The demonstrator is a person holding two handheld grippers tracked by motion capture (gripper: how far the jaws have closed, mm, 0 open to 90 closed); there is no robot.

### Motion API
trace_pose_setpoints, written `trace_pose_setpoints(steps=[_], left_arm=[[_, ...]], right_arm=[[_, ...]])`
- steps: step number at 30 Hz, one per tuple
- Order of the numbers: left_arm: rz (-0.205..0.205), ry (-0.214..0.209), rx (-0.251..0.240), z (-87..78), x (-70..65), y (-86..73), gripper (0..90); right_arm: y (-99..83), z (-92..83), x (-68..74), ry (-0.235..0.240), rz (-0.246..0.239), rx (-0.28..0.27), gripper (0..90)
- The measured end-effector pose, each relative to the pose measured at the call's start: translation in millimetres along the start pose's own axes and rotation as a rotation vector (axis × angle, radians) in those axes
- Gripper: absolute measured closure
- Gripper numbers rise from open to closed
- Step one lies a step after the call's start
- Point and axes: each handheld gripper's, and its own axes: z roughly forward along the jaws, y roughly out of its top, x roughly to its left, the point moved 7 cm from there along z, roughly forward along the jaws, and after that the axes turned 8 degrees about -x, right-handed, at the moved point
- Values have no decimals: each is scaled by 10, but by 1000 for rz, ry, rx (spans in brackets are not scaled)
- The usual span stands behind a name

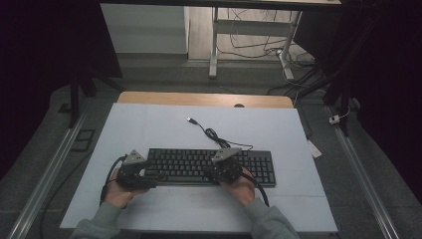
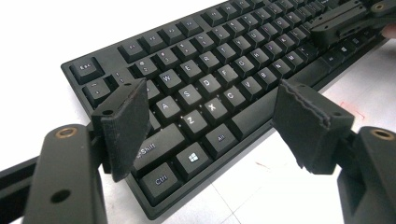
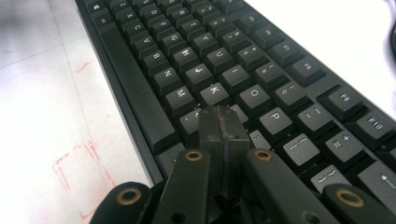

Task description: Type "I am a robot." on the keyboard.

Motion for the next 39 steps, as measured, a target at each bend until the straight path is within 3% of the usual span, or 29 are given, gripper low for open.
trace_pose_setpoints(steps=[5, 11, 16, 24, 39], left_arm=[[-3, 4, -3, -8, 10, 3, 272], [-3, 1, -6, -16, 4, 5, 271], [1, 1, -6, -23, -12, 1, 269], [6, -3, -6, -34, -21, -14, 267], [8, 3, -11, -173, -22, -138, 267]], right_arm=[[78, -127, -29, -11, 11, -70, 895], [26, -394, -160, -81, 40, -109, 678], [-94, -621, -274, -117, 66, -125, 592], [-302, -999, -403, -166, 78, -147, 550], [-667, -1462, -522, -233, 98, -137, 523]])
